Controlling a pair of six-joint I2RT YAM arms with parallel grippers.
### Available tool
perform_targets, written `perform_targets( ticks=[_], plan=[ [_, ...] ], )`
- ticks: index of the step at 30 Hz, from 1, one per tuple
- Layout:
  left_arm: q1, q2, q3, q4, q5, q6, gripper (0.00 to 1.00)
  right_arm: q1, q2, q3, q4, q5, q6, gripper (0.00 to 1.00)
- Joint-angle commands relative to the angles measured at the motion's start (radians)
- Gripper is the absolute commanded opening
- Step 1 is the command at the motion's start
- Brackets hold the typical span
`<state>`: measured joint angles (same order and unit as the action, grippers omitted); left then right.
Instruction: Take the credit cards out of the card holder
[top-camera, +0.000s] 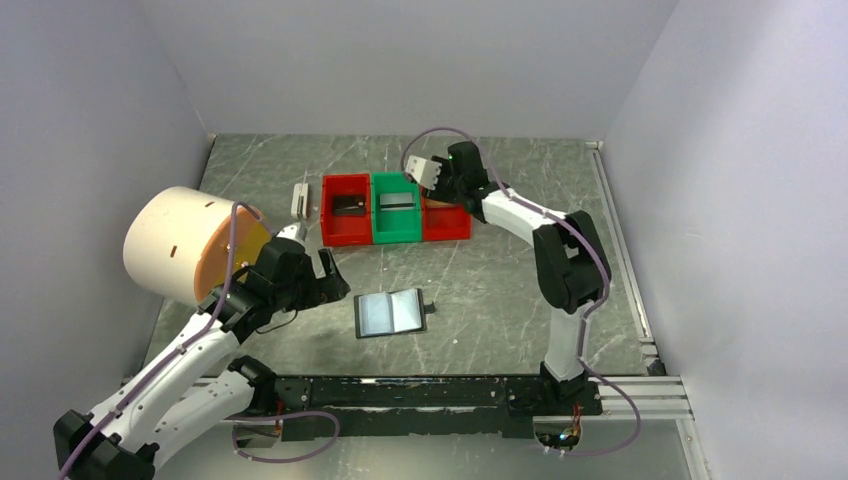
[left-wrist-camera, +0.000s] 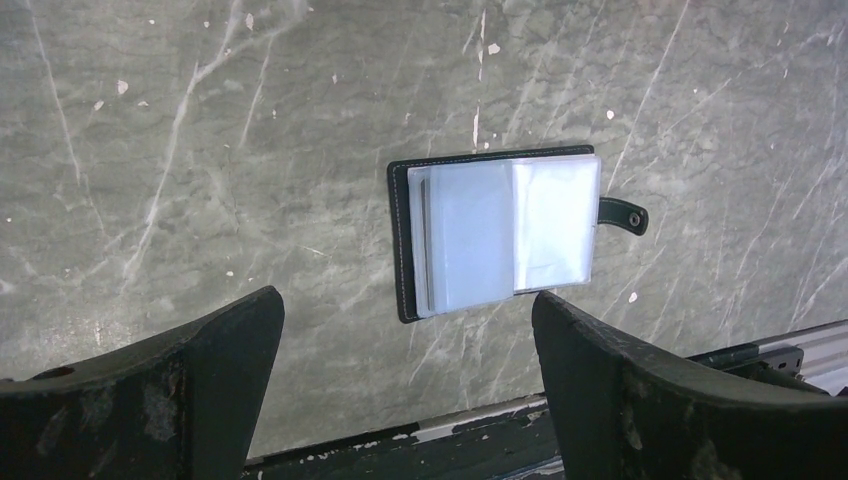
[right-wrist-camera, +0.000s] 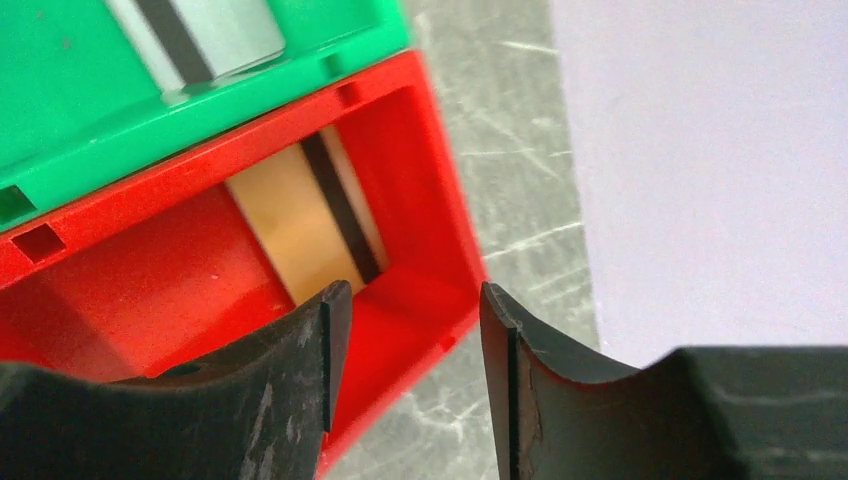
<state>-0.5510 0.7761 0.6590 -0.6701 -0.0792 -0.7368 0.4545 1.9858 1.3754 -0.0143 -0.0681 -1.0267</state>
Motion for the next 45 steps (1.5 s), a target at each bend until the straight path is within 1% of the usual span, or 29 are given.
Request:
perform_targets(
  ticks=[1,2,4,6,7,9,10,11,12,14,15,16,18,20,22,25,30,31,36,45],
  plan=[
    [0.008,0.010,-0.001,0.045,0.042,-0.001,1.00,0.012,-0.145,0.004,0.041,0.047,0.218,0.54],
    [0.009,0.011,-0.004,0.050,0.044,-0.003,1.00,0.018,-0.172,-0.002,0.056,0.072,0.293,0.55],
    [0.008,0.016,-0.011,0.060,0.040,-0.010,1.00,0.039,-0.270,-0.002,0.050,0.129,0.597,0.57],
    [0.008,0.025,-0.014,0.069,0.031,-0.022,1.00,0.050,-0.354,-0.005,-0.027,0.135,0.927,0.61],
    [0.009,0.028,-0.017,0.070,0.020,-0.032,1.00,0.052,-0.392,-0.015,-0.083,0.114,1.102,0.63],
    [0.008,0.030,-0.022,0.066,-0.006,-0.054,1.00,0.065,-0.466,-0.085,-0.165,0.002,1.320,0.63],
    [0.008,0.027,-0.024,0.065,-0.018,-0.062,0.99,0.086,-0.501,-0.147,-0.171,-0.024,1.381,0.63],
    [0.008,0.022,-0.024,0.059,-0.031,-0.075,1.00,0.122,-0.529,-0.203,-0.198,-0.001,1.430,0.63],
    [0.008,0.013,-0.025,0.054,-0.046,-0.084,1.00,0.166,-0.554,-0.261,-0.233,0.049,1.489,0.64],
    [0.008,-0.009,-0.031,0.047,-0.074,-0.101,1.00,0.256,-0.597,-0.349,-0.238,0.110,1.562,0.65],
    [0.008,-0.025,-0.031,0.037,-0.094,-0.115,1.00,0.322,-0.613,-0.372,-0.250,0.180,1.606,0.66],
    [0.009,-0.038,-0.030,0.026,-0.110,-0.128,1.00,0.362,-0.626,-0.420,-0.244,0.223,1.643,0.67],
    [0.008,-0.062,-0.029,0.001,-0.145,-0.154,1.00,0.427,-0.631,-0.459,-0.229,0.250,1.701,0.69],
    [0.009,-0.085,-0.029,-0.015,-0.172,-0.170,1.00,0.499,-0.613,-0.470,-0.230,0.313,1.739,0.70],
    [0.008,-0.104,-0.027,-0.035,-0.198,-0.183,1.00,0.560,-0.565,-0.450,-0.265,0.366,1.763,0.73],
    [0.009,-0.125,-0.019,-0.056,-0.221,-0.188,1.00,0.615,-0.488,-0.417,-0.311,0.412,1.778,0.76],
    [0.008,-0.146,-0.013,-0.079,-0.243,-0.202,1.00,0.659,-0.397,-0.389,-0.277,0.382,1.751,0.79],
    [0.009,-0.150,-0.011,-0.082,-0.249,-0.205,1.00,0.668,-0.376,-0.360,-0.280,0.378,1.745,0.79],
    [0.008,-0.167,-0.012,-0.095,-0.258,-0.208,1.00,0.699,-0.268,-0.259,-0.319,0.384,1.732,0.79],
    [0.009,-0.183,-0.012,-0.103,-0.262,-0.207,1.00,0.724,-0.144,-0.173,-0.382,0.411,1.741,0.79]
  ],
)
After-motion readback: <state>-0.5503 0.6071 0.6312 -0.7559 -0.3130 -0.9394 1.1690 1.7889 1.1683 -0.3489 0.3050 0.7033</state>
